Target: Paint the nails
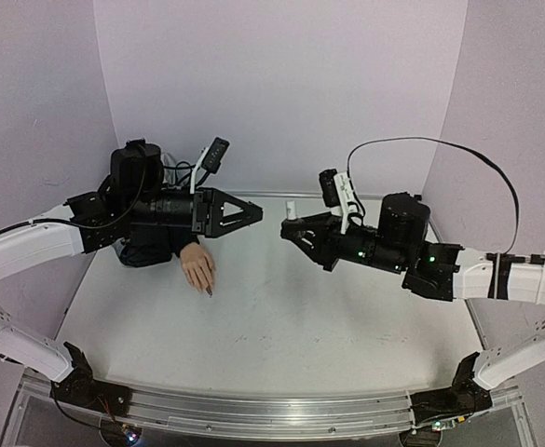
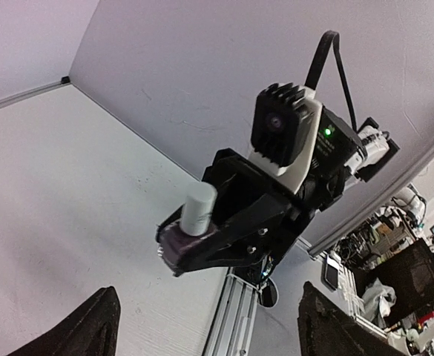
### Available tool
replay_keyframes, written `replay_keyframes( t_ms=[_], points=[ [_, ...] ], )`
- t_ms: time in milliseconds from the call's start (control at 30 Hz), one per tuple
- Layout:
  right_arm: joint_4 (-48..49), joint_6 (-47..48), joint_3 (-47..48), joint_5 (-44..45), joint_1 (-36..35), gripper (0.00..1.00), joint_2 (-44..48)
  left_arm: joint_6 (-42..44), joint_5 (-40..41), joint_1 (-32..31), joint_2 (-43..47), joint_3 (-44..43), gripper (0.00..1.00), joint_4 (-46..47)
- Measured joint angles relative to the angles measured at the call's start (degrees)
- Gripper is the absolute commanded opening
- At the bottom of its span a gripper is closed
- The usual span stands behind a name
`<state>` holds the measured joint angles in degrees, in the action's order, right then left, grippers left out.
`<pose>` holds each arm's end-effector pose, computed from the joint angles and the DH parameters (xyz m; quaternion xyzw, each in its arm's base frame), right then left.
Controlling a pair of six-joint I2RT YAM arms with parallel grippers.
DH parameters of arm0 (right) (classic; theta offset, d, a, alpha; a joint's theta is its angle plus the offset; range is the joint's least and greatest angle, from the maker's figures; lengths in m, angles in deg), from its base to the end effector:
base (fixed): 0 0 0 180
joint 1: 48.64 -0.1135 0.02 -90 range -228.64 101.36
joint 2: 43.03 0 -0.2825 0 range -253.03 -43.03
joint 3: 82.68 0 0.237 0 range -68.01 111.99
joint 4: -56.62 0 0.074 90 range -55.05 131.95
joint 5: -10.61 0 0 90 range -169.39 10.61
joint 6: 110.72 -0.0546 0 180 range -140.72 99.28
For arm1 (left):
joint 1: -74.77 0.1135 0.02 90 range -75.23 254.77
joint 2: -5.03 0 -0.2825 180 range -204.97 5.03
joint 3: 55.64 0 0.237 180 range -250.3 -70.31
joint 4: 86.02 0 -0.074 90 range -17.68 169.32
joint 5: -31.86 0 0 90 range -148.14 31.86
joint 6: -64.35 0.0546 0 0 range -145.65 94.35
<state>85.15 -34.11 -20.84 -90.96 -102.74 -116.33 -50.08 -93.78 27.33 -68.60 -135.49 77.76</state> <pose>0.1629 0.2437 0.3744 -0.2817 0.5262 0.4943 0.6320 0.1744 -0.2370 0.3897 0.3382 0.6754 -0.5489 0.3579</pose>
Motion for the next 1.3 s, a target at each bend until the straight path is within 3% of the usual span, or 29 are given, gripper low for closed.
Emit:
replay_keyframes(
  t_ms=[133, 233, 300, 467, 567, 667, 867, 1000, 1067, 1167, 1233, 1300],
  points=[
    [-3.19, 0.09, 1.95, 9.57, -1.31, 0.00, -4.50, -3.89, 3.19, -0.02, -0.17, -0.02, 0.65, -0.04],
    [-4.52, 0.28, 4.07, 14.10, -3.65, 0.00, -7.58, -5.84, 4.07, -0.02, -1.62, -0.28, 0.60, -0.04],
    [-4.98, 0.76, 5.81, 16.70, -5.75, 0.00, -9.60, -6.95, 4.33, -0.02, -3.28, -0.50, 0.49, -0.07],
    [-5.31, 1.81, 9.01, 21.51, -9.86, 0.00, -12.59, -8.20, 4.33, 0.00, -6.43, -1.14, 0.36, -1.64],
    [-5.33, 2.05, 10.73, 24.22, -11.69, 0.00, -14.14, -8.44, 4.20, -0.02, -6.49, -1.25, 0.16, -2.05],
    [-5.40, 2.08, 11.80, 26.45, -12.39, 0.00, -15.13, -7.67, 4.42, 0.17, -6.49, -1.60, 0.03, -2.49],
    [-5.31, 2.23, 12.13, 26.99, -12.50, 0.00, -15.26, -3.87, 3.21, 0.39, -6.82, -2.19, 0.00, -2.62],
    [-4.92, 2.67, 11.41, 16.50, -9.81, 0.00, -13.88, 1.40, -1.18, 0.50, -6.95, -3.45, 0.00, -3.91],
    [-2.29, 1.73, 9.31, -0.20, -5.92, 0.00, -11.76, 5.09, -6.32, 0.20, -6.95, -4.61, 0.00, -4.17],
    [9.01, -3.45, 5.18, -23.63, -1.62, 0.00, -10.32, 9.60, -15.37, -2.16, -6.82, -6.67, 0.00, -2.84],
    [14.47, -6.69, 4.26, -33.48, -1.51, 0.00, -10.10, 11.52, -20.57, -4.09, -6.32, -7.23, 0.00, -2.19],
    [17.59, -8.44, 3.67, -37.86, -2.05, 0.00, -9.66, 13.42, -23.63, -5.97, -5.60, -7.26, 0.01, -0.87]
  ],
)
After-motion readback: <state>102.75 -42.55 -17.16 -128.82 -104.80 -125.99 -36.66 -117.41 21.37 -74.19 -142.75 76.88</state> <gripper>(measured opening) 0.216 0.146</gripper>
